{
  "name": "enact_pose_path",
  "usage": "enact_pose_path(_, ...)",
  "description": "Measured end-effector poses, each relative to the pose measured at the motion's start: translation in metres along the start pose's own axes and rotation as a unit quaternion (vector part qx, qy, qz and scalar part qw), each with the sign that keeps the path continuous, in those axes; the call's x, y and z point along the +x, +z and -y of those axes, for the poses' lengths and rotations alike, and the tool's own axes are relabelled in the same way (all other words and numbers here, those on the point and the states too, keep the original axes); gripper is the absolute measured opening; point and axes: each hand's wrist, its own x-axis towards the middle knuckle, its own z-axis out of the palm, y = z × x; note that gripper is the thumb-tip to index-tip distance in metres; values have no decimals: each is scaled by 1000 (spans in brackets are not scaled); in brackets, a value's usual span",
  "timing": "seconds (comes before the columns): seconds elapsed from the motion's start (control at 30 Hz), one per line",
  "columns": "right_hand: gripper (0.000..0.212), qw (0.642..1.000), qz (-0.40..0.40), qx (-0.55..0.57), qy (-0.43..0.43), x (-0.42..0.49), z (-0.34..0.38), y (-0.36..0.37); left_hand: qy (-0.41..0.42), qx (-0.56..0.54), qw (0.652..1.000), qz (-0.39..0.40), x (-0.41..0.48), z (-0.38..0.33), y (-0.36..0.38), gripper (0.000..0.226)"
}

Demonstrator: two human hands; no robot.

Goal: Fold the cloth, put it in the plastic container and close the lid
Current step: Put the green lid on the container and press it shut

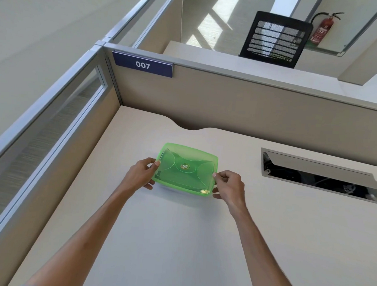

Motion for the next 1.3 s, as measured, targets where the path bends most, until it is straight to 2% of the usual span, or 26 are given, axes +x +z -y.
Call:
enact_pose_path(0.17,18,999,-5,-26,-33,-2,-1,0,-7,-48,997,55,-1,1,-4,51)
enact_pose_path(0.27,28,999,31,33,12,-6,-12,-2,-13,-63,996,67,0,5,-7,54)
enact_pose_path(0.43,32,982,103,135,79,-15,-23,-7,-18,-65,994,83,3,6,-9,60)
enact_pose_path(0.6,24,984,110,123,65,-13,-21,-10,-2,-31,996,88,2,7,-7,65)
enact_pose_path(0.7,23,987,98,114,57,-12,-23,-8,2,-12,998,65,2,9,-2,64)
enact_pose_path(0.93,17,988,118,93,44,-8,-23,-11,-17,-83,995,46,0,11,1,65)
enact_pose_path(1.07,26,979,170,85,75,-6,-16,-21,-56,-75,992,84,-3,0,-10,67)
enact_pose_path(1.17,35,968,221,52,108,2,-9,-36,-91,-15,986,140,0,-10,-29,68)
enact_pose_path(1.23,37,973,202,48,100,9,-4,-40,-99,6,984,150,4,-15,-37,75)
enact_pose_path(1.3,34,990,121,52,56,19,3,-33,-76,12,993,87,13,-23,-35,79)
